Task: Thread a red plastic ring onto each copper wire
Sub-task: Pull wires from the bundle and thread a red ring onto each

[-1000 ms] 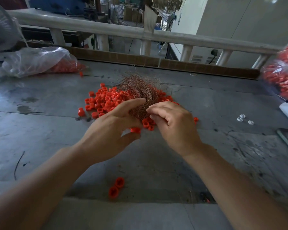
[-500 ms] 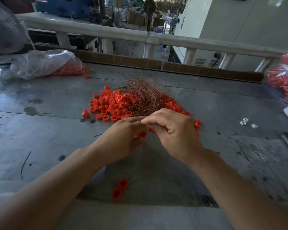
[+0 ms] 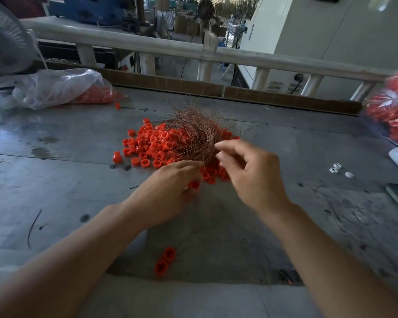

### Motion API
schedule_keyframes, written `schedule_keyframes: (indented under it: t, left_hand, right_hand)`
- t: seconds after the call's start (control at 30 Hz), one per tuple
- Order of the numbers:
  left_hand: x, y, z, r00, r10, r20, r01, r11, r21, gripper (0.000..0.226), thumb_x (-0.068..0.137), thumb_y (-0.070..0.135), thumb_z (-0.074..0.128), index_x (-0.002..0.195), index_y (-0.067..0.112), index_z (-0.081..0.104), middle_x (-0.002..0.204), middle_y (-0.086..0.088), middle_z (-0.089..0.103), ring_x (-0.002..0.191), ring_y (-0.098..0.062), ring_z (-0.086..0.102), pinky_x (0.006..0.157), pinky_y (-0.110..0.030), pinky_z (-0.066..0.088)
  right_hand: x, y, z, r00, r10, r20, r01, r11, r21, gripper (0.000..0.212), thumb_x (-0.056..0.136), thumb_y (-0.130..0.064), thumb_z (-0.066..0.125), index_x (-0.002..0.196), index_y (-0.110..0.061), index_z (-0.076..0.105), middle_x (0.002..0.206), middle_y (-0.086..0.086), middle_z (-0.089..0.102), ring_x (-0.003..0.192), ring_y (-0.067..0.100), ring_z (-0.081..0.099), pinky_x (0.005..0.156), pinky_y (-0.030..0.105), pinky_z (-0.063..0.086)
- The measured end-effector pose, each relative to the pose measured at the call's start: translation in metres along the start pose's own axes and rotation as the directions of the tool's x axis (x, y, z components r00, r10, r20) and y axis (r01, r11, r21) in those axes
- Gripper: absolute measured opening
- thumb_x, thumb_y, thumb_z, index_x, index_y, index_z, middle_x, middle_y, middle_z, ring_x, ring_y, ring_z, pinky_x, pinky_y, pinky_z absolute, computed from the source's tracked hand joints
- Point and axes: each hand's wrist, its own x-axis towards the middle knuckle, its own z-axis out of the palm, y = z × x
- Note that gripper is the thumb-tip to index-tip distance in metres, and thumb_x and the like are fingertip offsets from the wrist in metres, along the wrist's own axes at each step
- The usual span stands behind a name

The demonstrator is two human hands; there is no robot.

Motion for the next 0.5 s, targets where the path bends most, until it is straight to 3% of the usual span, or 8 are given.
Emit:
schedule_keyframes:
  t: [0.1, 0.17, 0.3, 0.4, 0.5]
  left_hand:
    - [0.001, -0.002, 0.000, 1.000, -0.027, 0.000, 0.027, 1.000, 0.007, 0.023, 0.083, 0.013, 0.065, 0.106, 0.014, 0.066, 0.138, 0.004, 0.047, 0.115, -0.010, 0.049, 0.084, 0.007, 0.014]
    - [0.001, -0.001, -0.001, 0.999, -0.039, 0.007, 0.039, 0.999, 0.007, 0.021, 0.084, 0.016, 0.064, 0.105, 0.015, 0.065, 0.138, 0.004, 0.047, 0.114, -0.010, 0.050, 0.085, 0.002, 0.017]
    - [0.001, 0.000, -0.002, 0.999, -0.051, 0.016, 0.051, 0.999, -0.009, 0.021, 0.082, 0.016, 0.066, 0.103, 0.013, 0.066, 0.130, 0.002, 0.054, 0.106, -0.009, 0.053, 0.080, 0.008, 0.017]
    - [0.001, -0.001, -0.002, 0.999, -0.050, 0.017, 0.050, 0.999, -0.007, 0.020, 0.082, 0.018, 0.067, 0.101, 0.013, 0.067, 0.120, 0.001, 0.060, 0.096, -0.007, 0.054, 0.078, 0.003, 0.022]
    - [-0.001, 0.000, -0.003, 0.999, -0.044, 0.013, 0.044, 0.999, -0.017, 0.019, 0.081, 0.016, 0.067, 0.099, 0.012, 0.067, 0.120, 0.000, 0.060, 0.099, -0.008, 0.054, 0.080, 0.002, 0.022]
  right_hand:
    - [0.010, 0.023, 0.002, 0.971, 0.228, 0.074, -0.211, 0.960, -0.185, 0.035, 0.088, -0.007, 0.055, 0.121, -0.015, 0.058, 0.084, -0.005, 0.059, 0.077, 0.010, 0.053, 0.076, 0.023, 0.043]
    - [0.013, 0.034, 0.008, 0.948, 0.261, 0.179, -0.205, 0.937, -0.283, 0.047, 0.090, -0.009, 0.050, 0.135, -0.023, 0.043, 0.090, -0.004, 0.056, 0.084, 0.012, 0.051, 0.073, 0.017, 0.034]
    - [0.013, 0.041, 0.024, 0.913, 0.265, 0.309, -0.151, 0.926, -0.347, 0.062, 0.089, -0.001, 0.045, 0.142, -0.028, 0.027, 0.100, -0.004, 0.044, 0.095, 0.011, 0.043, 0.079, 0.017, 0.029]
    - [0.016, 0.046, 0.028, 0.931, 0.260, 0.258, -0.161, 0.924, -0.348, 0.045, 0.088, -0.003, 0.049, 0.132, -0.015, 0.046, 0.112, 0.006, 0.053, 0.106, 0.020, 0.049, 0.085, 0.022, 0.033]
    - [0.016, 0.045, 0.027, 0.959, 0.237, 0.155, -0.188, 0.942, -0.279, 0.023, 0.085, -0.008, 0.058, 0.107, -0.009, 0.063, 0.105, 0.005, 0.059, 0.091, 0.015, 0.056, 0.077, 0.016, 0.034]
